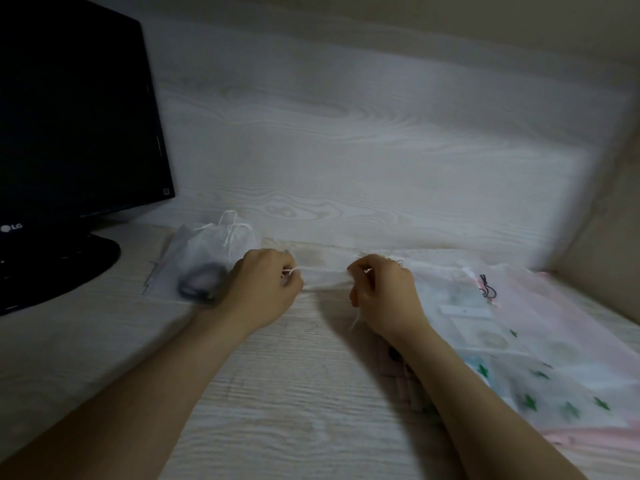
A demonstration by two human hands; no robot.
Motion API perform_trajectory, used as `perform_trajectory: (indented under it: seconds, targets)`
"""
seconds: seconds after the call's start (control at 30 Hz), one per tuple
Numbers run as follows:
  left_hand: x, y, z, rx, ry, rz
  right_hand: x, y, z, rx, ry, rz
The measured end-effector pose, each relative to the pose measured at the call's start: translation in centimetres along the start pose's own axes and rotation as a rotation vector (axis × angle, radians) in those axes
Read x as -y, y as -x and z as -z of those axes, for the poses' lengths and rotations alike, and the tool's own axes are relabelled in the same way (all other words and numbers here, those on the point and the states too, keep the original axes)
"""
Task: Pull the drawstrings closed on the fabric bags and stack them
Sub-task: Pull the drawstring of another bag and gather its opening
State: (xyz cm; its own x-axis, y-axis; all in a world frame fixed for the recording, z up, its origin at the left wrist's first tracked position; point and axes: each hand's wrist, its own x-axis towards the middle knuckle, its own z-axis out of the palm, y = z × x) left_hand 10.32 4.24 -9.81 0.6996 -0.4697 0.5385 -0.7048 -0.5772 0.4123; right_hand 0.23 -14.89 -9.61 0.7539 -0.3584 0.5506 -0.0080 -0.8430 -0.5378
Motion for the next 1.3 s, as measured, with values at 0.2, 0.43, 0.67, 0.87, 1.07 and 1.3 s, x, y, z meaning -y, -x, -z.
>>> perform_trajectory:
  seconds: [0.2,0.43,0.67,0.87,1.07,1.3]
  targets:
    - [0.6,0.0,0.1,-0.085,-0.166,0.037,0.9,0.3,0.7,0.064,-0.168,-0.095]
    - [1.1,-0.4,0.1,-0.146,-0.213,0.051,0.8,0.3,1.1,0.048,-0.042,-0.076]
    - [0.8,-0.4,0.2,-0.158,-0.288,0.106,0.2,0.0,1.1,0.021,-0.058,-0.119]
    - [1.2,-0.5,0.7,-0.176,-0.312,0.215,0.7,0.0,1.8,0.023,-0.448,-0.401]
    - [1.1,-1.0,0.6,-0.333,-0.012,0.275,1.9,0.2,2.7,0.011,-0.967,-0.581]
    - [-0.2,-1.4,0.8,-0.194,0.354,0.493,1.9,0.1,2.8,-0.027,-1.113,-0.628]
